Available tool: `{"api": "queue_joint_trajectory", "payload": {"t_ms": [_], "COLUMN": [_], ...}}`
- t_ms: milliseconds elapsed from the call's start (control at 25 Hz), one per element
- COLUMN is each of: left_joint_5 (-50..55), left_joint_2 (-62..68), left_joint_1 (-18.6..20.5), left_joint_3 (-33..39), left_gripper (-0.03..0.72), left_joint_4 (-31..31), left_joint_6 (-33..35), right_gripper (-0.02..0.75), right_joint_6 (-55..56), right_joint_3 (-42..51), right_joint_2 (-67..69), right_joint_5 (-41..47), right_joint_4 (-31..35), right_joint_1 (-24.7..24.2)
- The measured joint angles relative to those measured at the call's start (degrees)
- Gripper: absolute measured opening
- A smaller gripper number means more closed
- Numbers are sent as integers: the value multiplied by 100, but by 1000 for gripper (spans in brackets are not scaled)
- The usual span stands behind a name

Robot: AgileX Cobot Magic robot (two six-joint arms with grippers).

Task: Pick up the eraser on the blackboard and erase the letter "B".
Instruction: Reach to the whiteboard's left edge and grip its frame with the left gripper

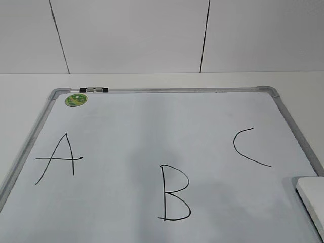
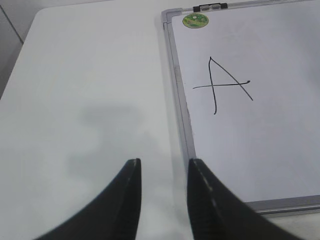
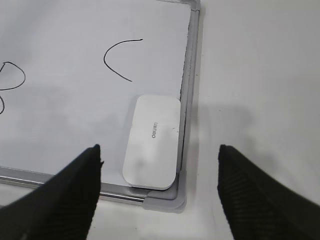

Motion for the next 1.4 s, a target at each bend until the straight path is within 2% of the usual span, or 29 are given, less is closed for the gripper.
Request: {"api": "queue_joint_trajectory", "payload": {"t_ms": [320, 600, 920, 1200, 1400], "left_joint_5": [0, -11, -10, 237, 263], "left_joint_2": [0, 0, 129, 1531, 2834], "left_joint_1": [0, 0, 0, 0, 0], "left_joint_3": [0, 0, 0, -377, -711], "left_gripper": [239, 239, 240, 240, 240], "left_joint_4": [0, -287, -299, -277, -368], "left_joint_6": [0, 0, 0, 0, -39], "right_gripper": [583, 583, 583, 583, 583], "right_joint_6": [149, 566, 751, 751, 751], "right_joint_3": [-111, -552, -754, -818, -1191], "right_joint_2": [299, 1410, 2805, 3783, 4385], "right_joint_5": [35, 326, 350, 350, 339], "right_joint_4": [77, 299, 586, 789, 815], "right_joint_1": [0, 0, 0, 0, 0]}}
